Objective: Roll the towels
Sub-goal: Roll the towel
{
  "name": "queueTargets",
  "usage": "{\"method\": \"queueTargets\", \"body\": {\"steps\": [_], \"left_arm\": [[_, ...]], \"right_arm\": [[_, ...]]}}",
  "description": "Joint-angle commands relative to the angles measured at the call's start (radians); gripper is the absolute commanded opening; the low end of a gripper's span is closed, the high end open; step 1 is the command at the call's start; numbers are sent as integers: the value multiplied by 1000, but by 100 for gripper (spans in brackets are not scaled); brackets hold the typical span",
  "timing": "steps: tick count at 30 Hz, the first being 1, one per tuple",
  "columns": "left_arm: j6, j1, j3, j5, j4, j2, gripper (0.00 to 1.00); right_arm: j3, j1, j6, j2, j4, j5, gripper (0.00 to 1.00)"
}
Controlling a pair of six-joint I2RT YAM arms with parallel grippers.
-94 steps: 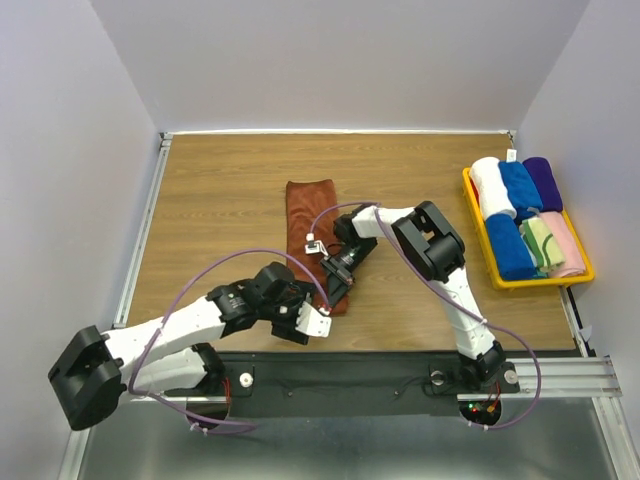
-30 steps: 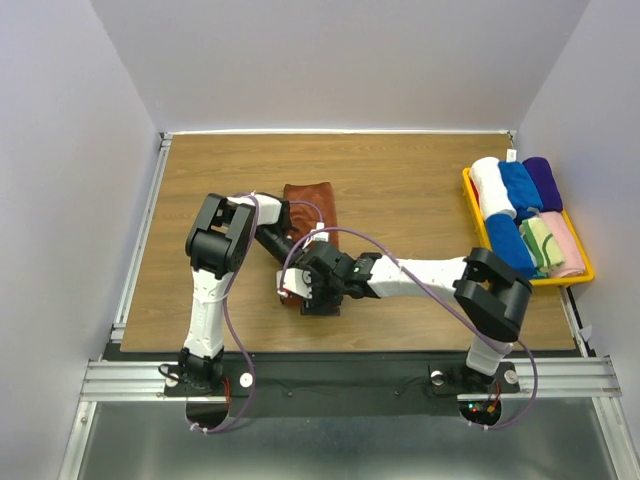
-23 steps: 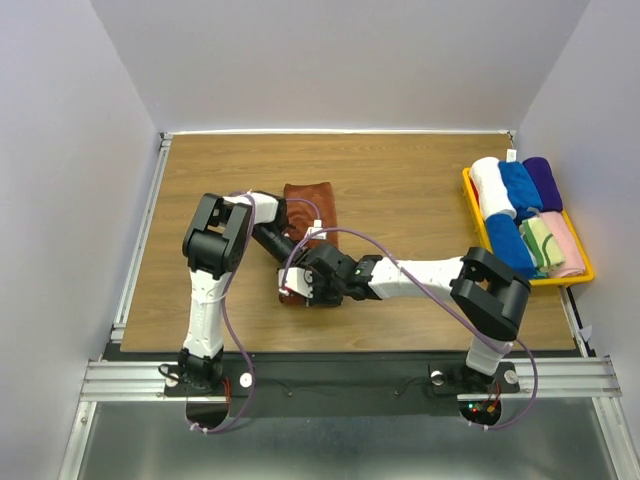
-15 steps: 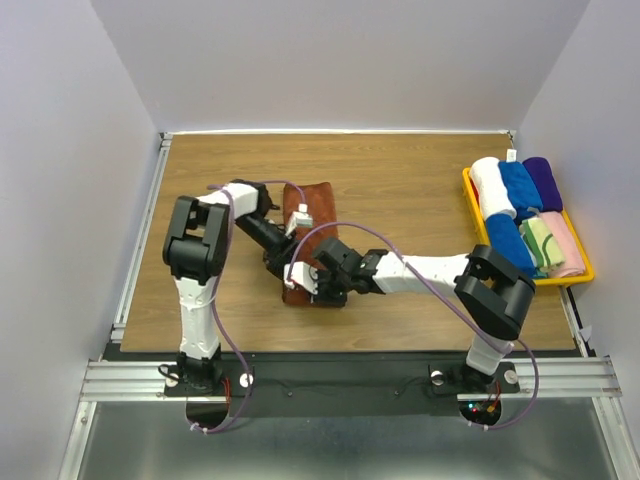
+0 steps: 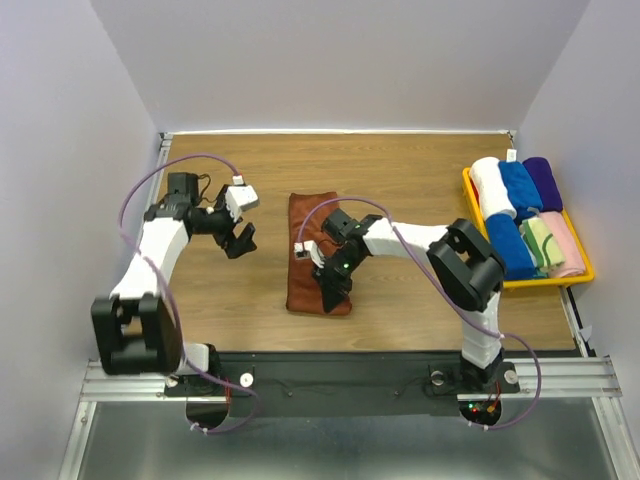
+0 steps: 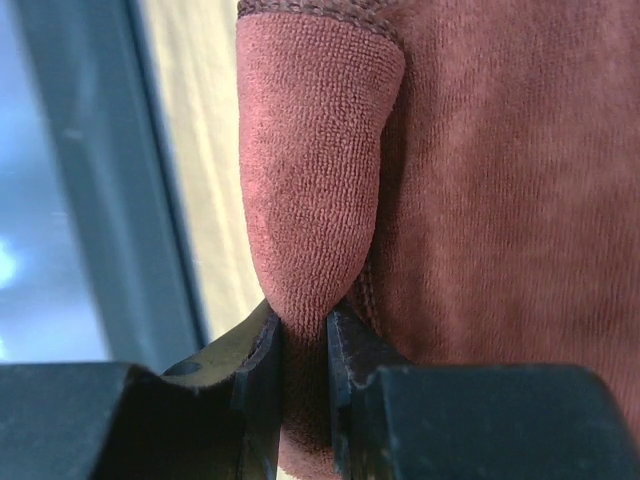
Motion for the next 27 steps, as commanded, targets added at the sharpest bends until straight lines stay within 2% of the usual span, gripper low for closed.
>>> {"method": "queueTargets", "body": {"steps": [1, 2, 7, 9, 10, 12, 15, 21, 27], "left_arm": [[6, -85, -181, -93, 167, -237, 99], [25, -119, -182, -119, 167, -283, 99], [144, -384, -442, -288, 186, -596, 99], [148, -473, -539, -348, 225, -701, 99], [148, -473, -561, -365, 235, -727, 99], [143, -554, -604, -386, 253, -761, 99], [109, -675, -615, -422, 282, -743, 99], [-16, -951, -584, -566, 367, -554, 99], [-121, -1019, -568, -624, 440, -382, 99]], "right_arm": [[113, -12, -28, 115, -188, -213, 1], [128, -18, -36, 116, -206, -230, 1], [234, -45, -116, 254, -352, -301, 2], [288, -47, -126, 297, -404, -322, 3], [306, -50, -129, 314, -404, -330, 3], [358, -50, -136, 344, -452, -341, 4], [405, -53, -153, 409, -509, -361, 5], [468, -68, -159, 484, -558, -394, 6], [487, -82, -149, 510, -572, -416, 8]]}}
